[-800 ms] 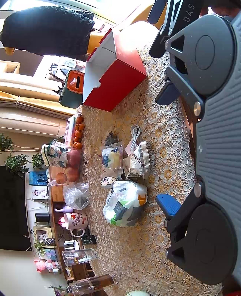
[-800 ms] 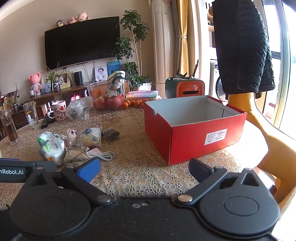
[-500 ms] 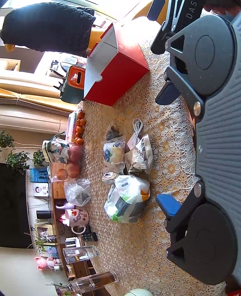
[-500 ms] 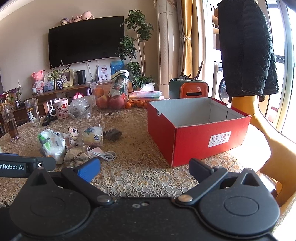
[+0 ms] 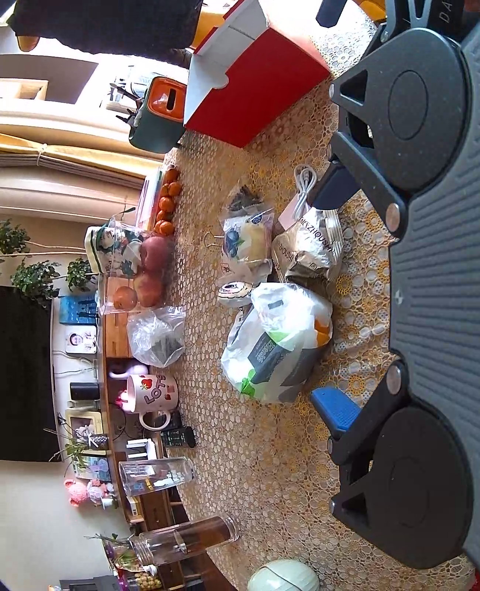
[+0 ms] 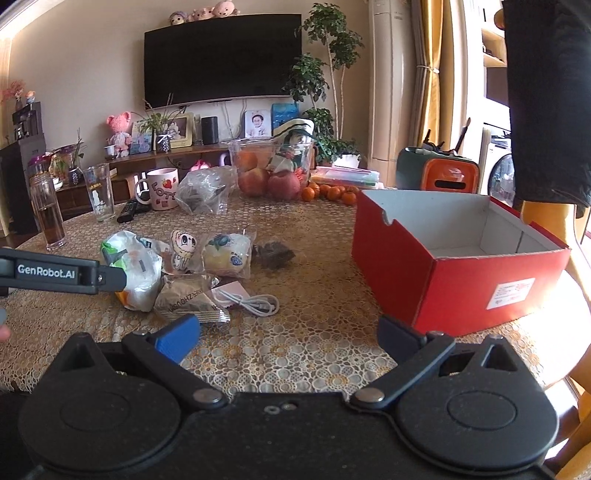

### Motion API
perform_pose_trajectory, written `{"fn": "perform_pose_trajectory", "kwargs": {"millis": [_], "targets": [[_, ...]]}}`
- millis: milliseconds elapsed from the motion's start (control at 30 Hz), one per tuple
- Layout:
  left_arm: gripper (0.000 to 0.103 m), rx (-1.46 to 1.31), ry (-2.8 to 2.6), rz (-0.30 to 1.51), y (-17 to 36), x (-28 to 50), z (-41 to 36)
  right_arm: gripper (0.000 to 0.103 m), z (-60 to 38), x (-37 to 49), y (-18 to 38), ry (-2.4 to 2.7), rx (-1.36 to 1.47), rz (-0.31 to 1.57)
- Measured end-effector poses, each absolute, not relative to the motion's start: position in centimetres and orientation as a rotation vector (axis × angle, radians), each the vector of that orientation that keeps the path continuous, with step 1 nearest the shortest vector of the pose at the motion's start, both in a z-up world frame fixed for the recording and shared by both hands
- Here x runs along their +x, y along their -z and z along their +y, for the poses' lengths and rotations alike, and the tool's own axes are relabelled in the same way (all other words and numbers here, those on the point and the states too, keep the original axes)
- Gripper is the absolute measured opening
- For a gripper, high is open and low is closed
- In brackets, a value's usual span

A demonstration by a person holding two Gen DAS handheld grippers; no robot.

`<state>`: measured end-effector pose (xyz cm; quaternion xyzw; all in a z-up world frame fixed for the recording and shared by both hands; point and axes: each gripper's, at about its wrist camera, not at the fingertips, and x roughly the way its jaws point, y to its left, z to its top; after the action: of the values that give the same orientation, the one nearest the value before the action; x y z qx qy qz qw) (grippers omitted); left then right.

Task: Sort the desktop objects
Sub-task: 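Move left tool to the white plastic bag while right tool approaches the silver snack packet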

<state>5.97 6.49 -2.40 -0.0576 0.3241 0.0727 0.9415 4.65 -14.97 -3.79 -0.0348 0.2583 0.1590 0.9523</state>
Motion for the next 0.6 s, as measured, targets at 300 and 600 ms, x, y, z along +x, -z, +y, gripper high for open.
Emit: {"fn": "perform_pose_trajectory", "kwargs": {"millis": [300,600], "targets": [[0.103,-0.127,-0.204,0.686,3.6,9.7,8.4,0.102,-11.7,7.9,5.2,-0.37,-0.103,0.534],[0.103,-0.158,-0.232,0.734,5.3,12.6,9.5,0.1,-8.9,9.5,6.7,-0.407,-0.099,0.559]]}}
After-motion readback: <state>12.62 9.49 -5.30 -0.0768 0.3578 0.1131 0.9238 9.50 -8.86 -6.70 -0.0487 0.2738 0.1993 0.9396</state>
